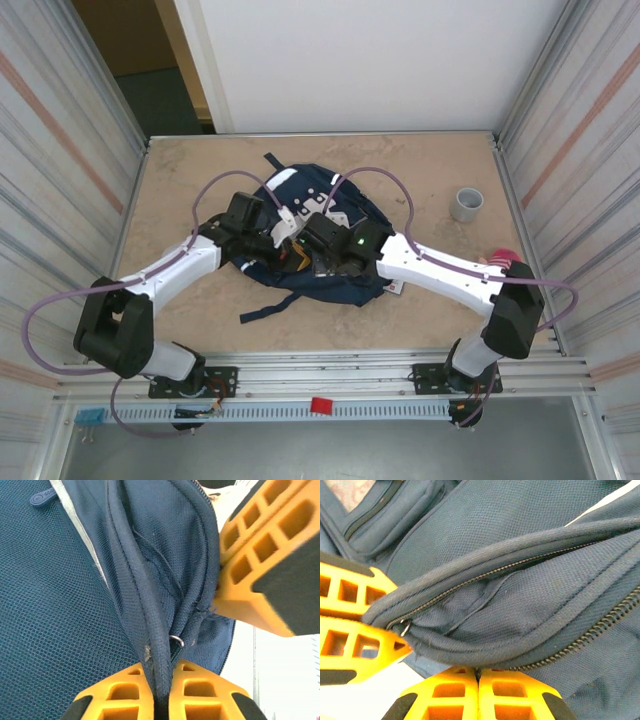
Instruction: Pack the student bag
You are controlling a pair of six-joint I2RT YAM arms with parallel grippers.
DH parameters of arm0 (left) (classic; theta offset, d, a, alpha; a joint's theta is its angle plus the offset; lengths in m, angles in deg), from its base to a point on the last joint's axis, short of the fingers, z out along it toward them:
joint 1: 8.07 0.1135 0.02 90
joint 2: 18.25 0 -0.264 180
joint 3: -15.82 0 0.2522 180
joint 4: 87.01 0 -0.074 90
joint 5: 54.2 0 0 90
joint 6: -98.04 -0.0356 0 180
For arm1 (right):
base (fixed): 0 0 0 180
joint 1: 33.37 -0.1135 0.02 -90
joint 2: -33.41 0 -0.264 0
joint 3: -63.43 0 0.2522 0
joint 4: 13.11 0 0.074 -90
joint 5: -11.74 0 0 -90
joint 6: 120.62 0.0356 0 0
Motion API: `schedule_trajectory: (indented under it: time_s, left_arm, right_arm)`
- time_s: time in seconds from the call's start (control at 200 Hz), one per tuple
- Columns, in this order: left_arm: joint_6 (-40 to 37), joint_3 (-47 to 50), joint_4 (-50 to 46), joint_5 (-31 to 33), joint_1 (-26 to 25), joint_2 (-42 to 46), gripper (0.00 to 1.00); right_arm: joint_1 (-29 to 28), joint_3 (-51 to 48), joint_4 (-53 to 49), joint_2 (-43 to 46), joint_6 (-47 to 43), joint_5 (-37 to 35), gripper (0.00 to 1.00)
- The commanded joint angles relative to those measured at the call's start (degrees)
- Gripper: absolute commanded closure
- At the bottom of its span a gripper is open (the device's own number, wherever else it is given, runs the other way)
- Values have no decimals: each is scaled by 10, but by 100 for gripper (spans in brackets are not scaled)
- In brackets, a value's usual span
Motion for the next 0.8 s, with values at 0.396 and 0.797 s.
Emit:
schedule_trajectory:
  time_s: [0.396, 0.797]
  left_arm:
    - [-70, -12, -105, 88, -11, 39, 100]
    - [-103, 6, -111, 106, -30, 47, 93]
  right_arm:
    - [73, 34, -179, 3, -47, 60, 100]
    - [78, -62, -68, 24, -117, 134, 100]
